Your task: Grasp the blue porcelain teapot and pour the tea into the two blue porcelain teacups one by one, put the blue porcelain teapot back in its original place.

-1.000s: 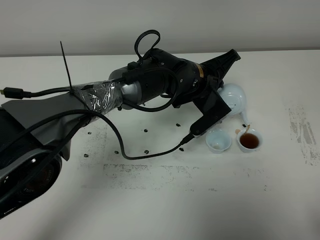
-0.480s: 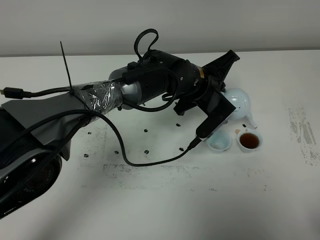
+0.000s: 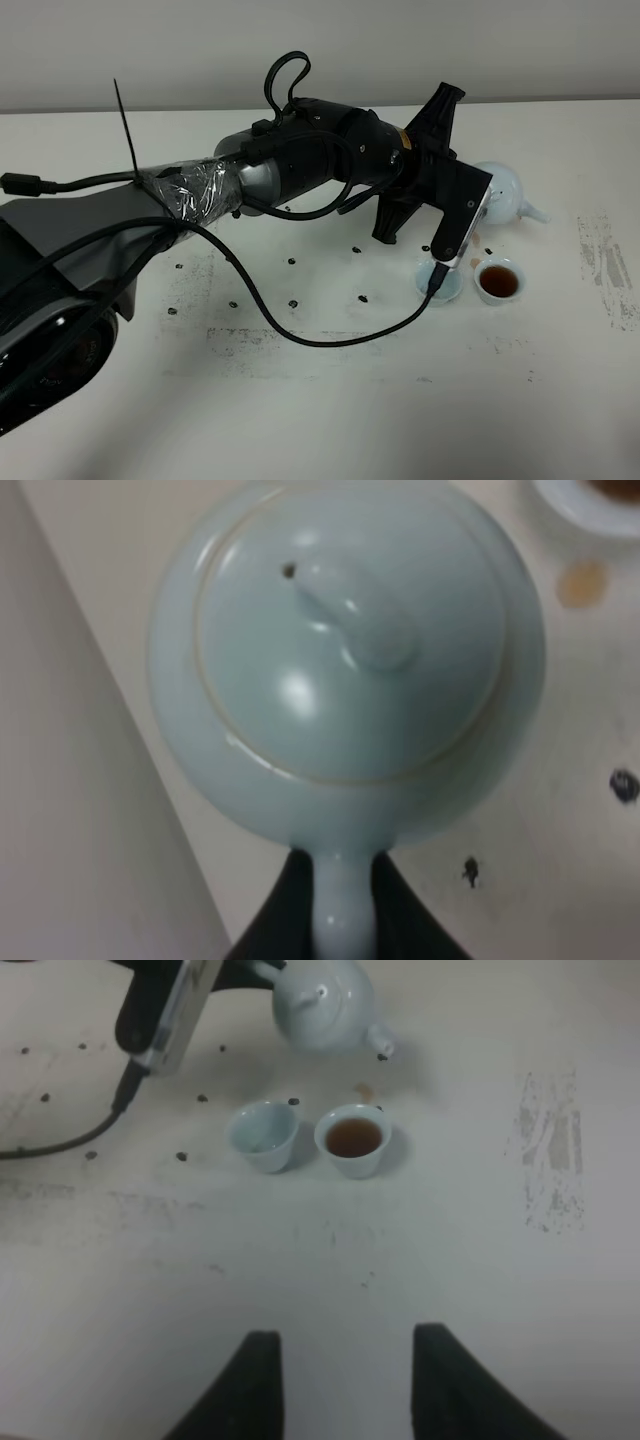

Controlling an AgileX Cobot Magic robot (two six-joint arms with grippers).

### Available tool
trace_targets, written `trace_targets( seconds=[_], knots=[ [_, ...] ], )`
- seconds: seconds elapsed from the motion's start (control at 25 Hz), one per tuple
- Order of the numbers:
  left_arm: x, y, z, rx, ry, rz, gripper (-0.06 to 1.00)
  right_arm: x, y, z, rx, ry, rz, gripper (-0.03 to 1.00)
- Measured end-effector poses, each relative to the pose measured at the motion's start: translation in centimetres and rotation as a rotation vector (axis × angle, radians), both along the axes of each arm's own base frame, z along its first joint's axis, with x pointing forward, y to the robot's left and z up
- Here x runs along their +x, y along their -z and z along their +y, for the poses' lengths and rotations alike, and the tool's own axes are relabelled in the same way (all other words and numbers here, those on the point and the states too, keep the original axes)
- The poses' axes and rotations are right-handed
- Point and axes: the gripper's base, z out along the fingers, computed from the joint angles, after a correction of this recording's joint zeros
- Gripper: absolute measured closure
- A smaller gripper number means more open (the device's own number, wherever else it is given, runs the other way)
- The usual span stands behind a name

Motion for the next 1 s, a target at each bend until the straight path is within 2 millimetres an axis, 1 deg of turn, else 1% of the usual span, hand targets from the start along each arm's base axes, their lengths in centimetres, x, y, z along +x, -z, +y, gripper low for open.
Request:
trace_targets(
  seconds=[0.12,0.28,0.36,0.48,0.56,0.8,1.0],
  knots=[
    [0.1,-0.5,0.2,-0.103,-0.139,0.105,0.91,0.0,0.0,0.0,0.000,0.000,0.000,0.67],
    [0.6,-0.4,0.8,-0.230,-0.337,0.253,0.91,0.0,0.0,0.0,0.000,0.000,0.000,0.67],
    [0.8,-0.4,1.0,-0.272,-0.400,0.300,0.91,0.0,0.0,0.0,0.000,0.000,0.000,0.67],
    [0.7,-0.2,1.0,-0.288,-0.437,0.337,0.91,0.0,0.0,0.0,0.000,0.000,0.000,0.67],
    [0.7,0.3,1.0,-0.275,-0.444,0.360,0.91,0.0,0.0,0.0,0.000,0.000,0.000,0.67],
    [0.7,3.0,0.9,-0.218,-0.458,0.412,0.91,0.0,0.0,0.0,0.001,0.000,0.000,0.67],
    [0.7,4.8,0.8,-0.188,-0.469,0.439,0.91,0.0,0.0,0.0,0.001,0.000,0.000,0.67]
  ],
)
